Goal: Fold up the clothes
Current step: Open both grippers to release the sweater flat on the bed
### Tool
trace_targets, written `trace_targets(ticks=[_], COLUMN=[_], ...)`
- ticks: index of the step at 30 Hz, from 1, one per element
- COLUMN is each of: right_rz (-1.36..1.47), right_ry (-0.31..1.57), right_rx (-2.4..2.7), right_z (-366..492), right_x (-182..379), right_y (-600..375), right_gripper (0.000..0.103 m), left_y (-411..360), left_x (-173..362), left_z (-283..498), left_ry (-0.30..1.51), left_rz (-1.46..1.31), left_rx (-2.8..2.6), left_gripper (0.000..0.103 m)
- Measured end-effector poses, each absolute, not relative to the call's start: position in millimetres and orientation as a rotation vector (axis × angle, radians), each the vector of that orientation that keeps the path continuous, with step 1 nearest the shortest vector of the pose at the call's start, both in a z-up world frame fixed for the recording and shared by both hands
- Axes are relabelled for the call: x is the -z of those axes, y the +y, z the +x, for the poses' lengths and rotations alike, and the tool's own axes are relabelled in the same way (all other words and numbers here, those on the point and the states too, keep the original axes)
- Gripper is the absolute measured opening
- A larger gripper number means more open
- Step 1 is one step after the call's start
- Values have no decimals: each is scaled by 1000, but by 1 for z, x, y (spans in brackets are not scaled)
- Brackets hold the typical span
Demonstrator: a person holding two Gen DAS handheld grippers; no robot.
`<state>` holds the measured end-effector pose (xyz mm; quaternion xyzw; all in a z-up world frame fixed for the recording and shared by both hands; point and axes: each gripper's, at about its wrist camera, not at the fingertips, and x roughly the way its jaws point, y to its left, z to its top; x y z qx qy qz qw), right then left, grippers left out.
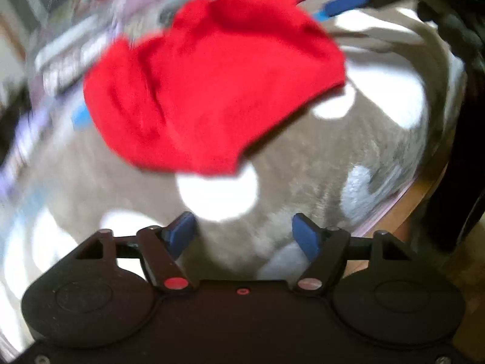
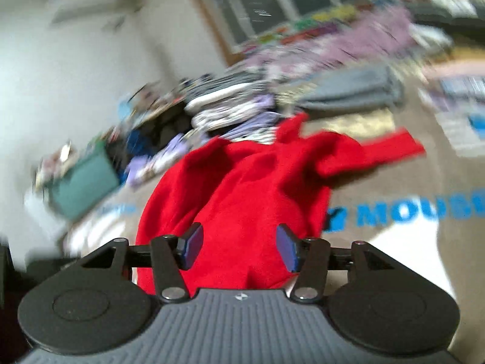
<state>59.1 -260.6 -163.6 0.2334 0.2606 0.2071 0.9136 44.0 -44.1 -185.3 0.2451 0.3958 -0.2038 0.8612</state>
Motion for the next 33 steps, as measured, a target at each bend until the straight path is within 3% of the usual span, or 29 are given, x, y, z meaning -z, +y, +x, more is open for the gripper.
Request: trace_targets(ticks=[2, 15, 25, 33], right_rz=[565, 868, 915, 885], right_ry=[563, 578, 571, 543], right_rx=[-378, -323, -305, -290], right_z=[69, 95, 112, 129], right_x=[173, 197, 213, 216], right_y=[-271, -297, -310, -313], right_gripper=[67, 83, 83, 83], left_y=[-46, -19, 54, 85], left_x=[188, 156, 119, 122], left_z=[44, 50, 89, 144], left_ry=[852, 926, 721, 681], left_rz=[470, 262, -120, -379], left_rx=[423, 492, 365, 256], left_gripper=[94, 95, 95, 93])
